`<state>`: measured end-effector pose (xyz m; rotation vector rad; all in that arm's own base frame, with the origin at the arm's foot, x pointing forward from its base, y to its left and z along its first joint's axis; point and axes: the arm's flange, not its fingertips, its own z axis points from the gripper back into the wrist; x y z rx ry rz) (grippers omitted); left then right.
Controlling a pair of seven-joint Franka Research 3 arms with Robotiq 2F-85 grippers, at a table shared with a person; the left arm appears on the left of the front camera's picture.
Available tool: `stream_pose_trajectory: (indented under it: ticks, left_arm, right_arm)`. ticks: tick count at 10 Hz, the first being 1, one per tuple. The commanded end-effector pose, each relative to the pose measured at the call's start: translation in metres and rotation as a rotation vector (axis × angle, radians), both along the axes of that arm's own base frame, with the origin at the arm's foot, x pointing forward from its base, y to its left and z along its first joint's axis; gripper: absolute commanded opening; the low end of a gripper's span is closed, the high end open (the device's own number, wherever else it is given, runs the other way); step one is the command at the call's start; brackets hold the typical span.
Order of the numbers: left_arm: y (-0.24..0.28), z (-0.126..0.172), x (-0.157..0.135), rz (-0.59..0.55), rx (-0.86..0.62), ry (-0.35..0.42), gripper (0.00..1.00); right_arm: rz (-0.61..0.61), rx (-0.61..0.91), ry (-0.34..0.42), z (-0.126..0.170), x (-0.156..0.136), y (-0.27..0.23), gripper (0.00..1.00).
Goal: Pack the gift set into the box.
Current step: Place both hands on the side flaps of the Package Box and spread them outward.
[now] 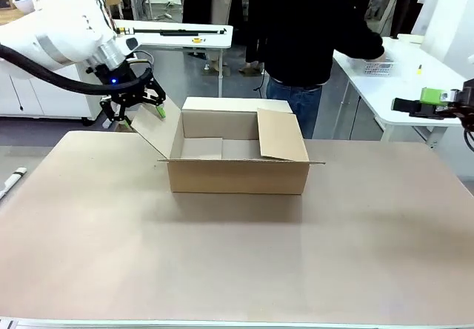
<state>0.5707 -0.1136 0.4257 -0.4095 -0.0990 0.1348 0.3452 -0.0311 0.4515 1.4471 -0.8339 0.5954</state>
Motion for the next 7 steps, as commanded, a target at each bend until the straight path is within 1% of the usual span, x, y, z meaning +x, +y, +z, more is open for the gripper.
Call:
stream_pose_trajectory:
  ticks: [1,2,3,6,7]
  left_arm:
    - [0.017,-0.019,-0.009,0.001,-0.082,0.053,1.0]
    - [0.017,-0.025,-0.006,0.032,-0.074,0.109,1.0]
    - [0.011,-0.009,-0.001,0.009,-0.041,0.017,1.0]
    - [0.011,-0.009,-0.001,0.009,-0.041,0.017,1.0]
    - [0.011,-0.009,-0.001,0.009,-0.041,0.017,1.0]
  right_arm:
    - [-0.011,0.022,-0.033,0.0,0.0,0.004,1.0]
    - [-0.011,0.022,-0.033,0.0,0.0,0.004,1.0]
    - [-0.011,0.022,-0.033,0.0,0.0,0.004,1.0]
    - [-0.011,0.022,-0.033,0.0,0.0,0.004,1.0]
    - [0.0,0.0,0.0,0.0,0.0,0.0,1.0]
